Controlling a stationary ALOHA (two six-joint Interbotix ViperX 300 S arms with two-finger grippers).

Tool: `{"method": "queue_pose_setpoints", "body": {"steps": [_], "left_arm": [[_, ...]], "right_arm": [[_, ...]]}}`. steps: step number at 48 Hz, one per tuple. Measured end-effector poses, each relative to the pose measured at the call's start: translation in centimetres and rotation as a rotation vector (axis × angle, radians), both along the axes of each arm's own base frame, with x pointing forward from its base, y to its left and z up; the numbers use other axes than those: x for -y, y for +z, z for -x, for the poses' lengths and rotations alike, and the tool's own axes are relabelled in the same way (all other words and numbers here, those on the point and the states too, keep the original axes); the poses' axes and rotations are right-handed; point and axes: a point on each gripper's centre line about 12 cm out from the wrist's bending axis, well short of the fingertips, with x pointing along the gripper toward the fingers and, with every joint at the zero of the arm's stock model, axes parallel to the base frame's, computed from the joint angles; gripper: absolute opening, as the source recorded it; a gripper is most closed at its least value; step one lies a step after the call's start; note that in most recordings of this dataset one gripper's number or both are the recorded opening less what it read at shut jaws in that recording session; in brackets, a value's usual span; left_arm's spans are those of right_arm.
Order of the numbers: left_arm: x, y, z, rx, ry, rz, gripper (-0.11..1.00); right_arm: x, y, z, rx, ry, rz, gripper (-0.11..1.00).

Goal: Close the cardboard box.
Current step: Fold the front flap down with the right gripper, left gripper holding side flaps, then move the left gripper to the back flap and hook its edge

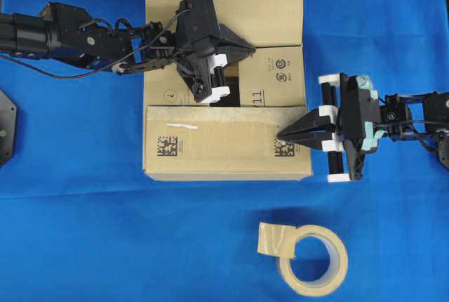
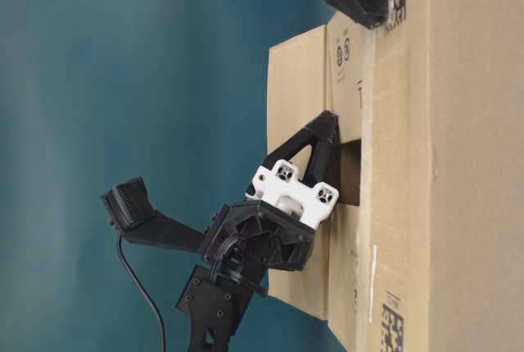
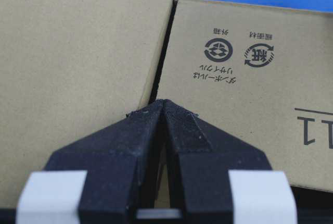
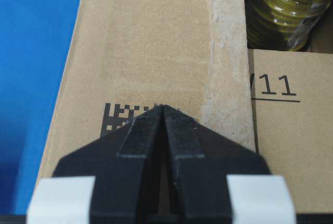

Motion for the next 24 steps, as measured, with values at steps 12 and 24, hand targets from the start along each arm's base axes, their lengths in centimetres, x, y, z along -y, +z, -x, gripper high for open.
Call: {"method": "queue_pose_setpoints", "body": {"steps": [12,24], "left_arm": [[0.9,0.9,0.2,-0.015,-0.017,0.012,0.00],[2.0,5.5,1.0,-0.033,-0.042,0.014,0.00]], "right_arm": [[-0.1,0.1,-0.2,0.005,0.002,0.000,0.00],[-0.1,0.2,-0.3,0.006,0.002,-0.001,0.00]]}}
